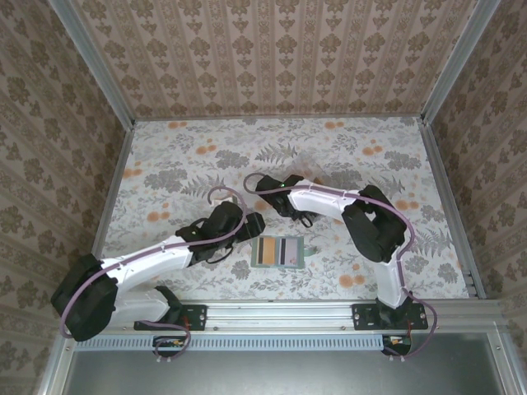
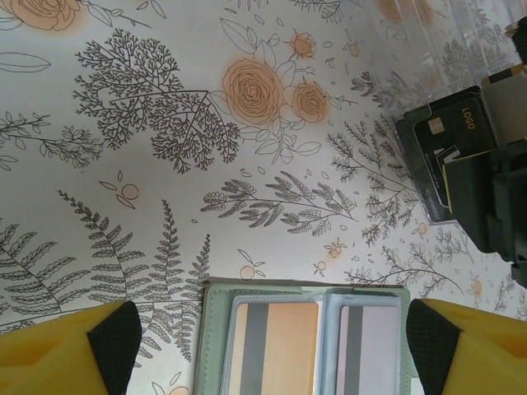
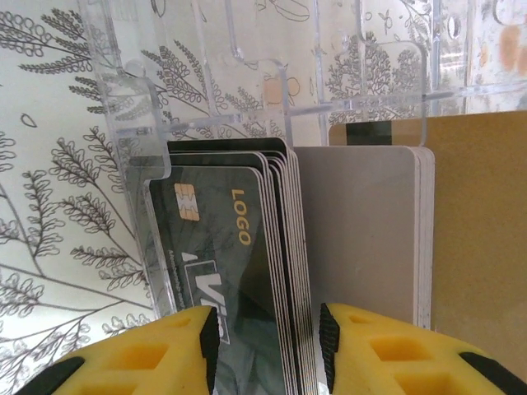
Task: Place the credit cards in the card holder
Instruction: Pick up the credit card from the storage box.
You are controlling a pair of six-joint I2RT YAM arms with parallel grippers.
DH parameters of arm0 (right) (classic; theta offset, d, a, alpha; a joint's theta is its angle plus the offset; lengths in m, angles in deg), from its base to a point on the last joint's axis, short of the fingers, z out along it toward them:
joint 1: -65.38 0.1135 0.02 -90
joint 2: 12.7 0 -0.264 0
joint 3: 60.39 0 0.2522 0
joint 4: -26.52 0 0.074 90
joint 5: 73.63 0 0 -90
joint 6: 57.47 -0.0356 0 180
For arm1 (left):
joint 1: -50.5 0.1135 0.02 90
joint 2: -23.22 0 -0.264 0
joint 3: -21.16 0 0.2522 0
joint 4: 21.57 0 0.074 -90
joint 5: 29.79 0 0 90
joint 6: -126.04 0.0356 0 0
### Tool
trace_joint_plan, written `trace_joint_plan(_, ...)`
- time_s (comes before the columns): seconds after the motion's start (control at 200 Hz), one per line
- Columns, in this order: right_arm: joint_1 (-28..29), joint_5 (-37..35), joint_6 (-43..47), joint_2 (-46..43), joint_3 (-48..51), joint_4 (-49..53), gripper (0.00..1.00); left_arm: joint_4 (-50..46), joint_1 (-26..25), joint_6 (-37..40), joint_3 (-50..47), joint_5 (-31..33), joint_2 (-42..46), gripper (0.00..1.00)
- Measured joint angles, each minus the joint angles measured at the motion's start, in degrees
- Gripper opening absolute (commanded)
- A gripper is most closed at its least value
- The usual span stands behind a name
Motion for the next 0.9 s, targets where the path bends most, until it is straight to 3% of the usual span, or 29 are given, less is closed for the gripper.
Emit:
trace_joint_plan(0.405, 1.11, -7.17, 0.04, 1.22, 0.04, -0.26, 0.36, -0.35, 0.04, -0.24, -0.44, -0.04, 0.00, 0.87)
trace_joint_plan(0.9, 1.11, -8.44, 0.24, 1.18, 0.37, -0.44, 0.16, -0.35, 0.09, -0.42, -0.48, -0.07, 0.00, 0.87)
